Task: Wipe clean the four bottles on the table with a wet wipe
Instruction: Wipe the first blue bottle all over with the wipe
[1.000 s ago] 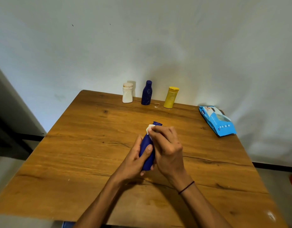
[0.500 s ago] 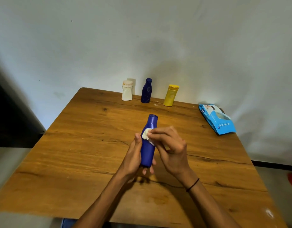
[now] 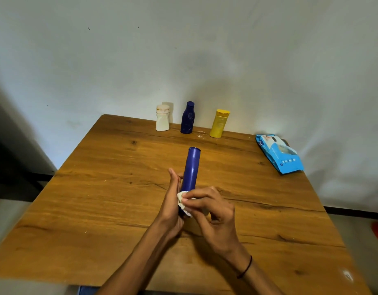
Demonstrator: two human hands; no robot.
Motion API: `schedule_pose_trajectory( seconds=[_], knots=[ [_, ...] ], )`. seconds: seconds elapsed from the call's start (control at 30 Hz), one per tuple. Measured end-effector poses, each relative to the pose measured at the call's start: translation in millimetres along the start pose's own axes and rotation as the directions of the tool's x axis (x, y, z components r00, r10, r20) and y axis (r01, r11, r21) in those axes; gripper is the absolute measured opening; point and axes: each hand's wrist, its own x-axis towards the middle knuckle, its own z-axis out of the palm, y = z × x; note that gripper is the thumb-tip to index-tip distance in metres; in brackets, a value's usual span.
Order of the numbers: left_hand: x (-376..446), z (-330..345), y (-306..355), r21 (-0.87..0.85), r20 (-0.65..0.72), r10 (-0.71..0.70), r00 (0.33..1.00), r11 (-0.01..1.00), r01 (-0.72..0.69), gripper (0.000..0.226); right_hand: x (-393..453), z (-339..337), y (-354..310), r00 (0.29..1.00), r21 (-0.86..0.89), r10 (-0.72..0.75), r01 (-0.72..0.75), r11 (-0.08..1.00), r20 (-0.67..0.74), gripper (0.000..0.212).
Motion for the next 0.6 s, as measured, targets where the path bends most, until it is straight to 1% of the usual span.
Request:
schedule_pose_trajectory(
  seconds=[0.07, 0.1, 0.17, 0.23, 0.3, 0.37, 0.43, 0.5, 0.6],
  knots=[
    [-3.4, 5.6, -2.3, -0.071, 0.045, 0.000, 0.999, 0.997, 0.003, 0.068, 2.2, -0.8, 0.4, 1.000, -0.026, -0.020, 0.020, 0.999, -0.019, 0.020],
    [-5.0, 7.3, -3.4, -0.078, 0.072, -0.003, 0.997, 0.997, 0.008, 0.070, 5.1, -1.2, 1.1, 0.999, -0.058, -0.032, 0.030, 0.998, -0.042, 0.020],
    [-9.0, 10.3, -5.9, -0.025, 0.116, 0.001, 0.993, 1.000, 0.002, 0.076, 14.1, -1.2, 3.4, 0.992, -0.140, -0.048, 0.032, 0.990, -0.113, 0.021],
    [-12.6, 13.0, -8.3, 0.054, 0.160, -0.014, 0.987, 0.999, 0.005, 0.078, 28.2, -1.5, 8.1, 0.981, -0.183, -0.041, 0.005, 0.983, -0.192, 0.021],
    [-15.4, 16.3, -7.7, 0.096, 0.169, -0.025, 0.985, 0.995, 0.009, 0.075, 44.7, -1.6, 13.2, 0.967, -0.184, 0.000, -0.049, 0.982, -0.256, 0.020],
    [-13.8, 15.2, -5.2, 0.116, 0.145, -0.011, 0.989, 0.993, -0.006, 0.068, 55.2, -3.1, 17.2, 0.960, -0.164, 0.039, -0.088, 0.983, -0.277, 0.020],
    [-10.6, 13.2, 0.2, 0.185, 0.143, 0.027, 0.989, 0.981, -0.054, 0.058, 53.8, -4.9, 17.4, 0.966, -0.176, 0.042, -0.089, 0.980, -0.256, 0.022],
    [-8.3, 12.0, 6.4, 0.240, 0.150, 0.040, 0.988, 0.968, -0.076, 0.051, 42.6, -6.0, 14.5, 0.982, -0.206, 0.004, -0.043, 0.978, -0.186, 0.027],
    [-2.8, 7.1, 13.6, 0.210, 0.114, 0.057, 0.992, 0.974, -0.081, 0.061, 17.2, -6.0, 10.8, 0.997, -0.199, -0.062, 0.053, 0.978, -0.037, 0.028]
  ],
)
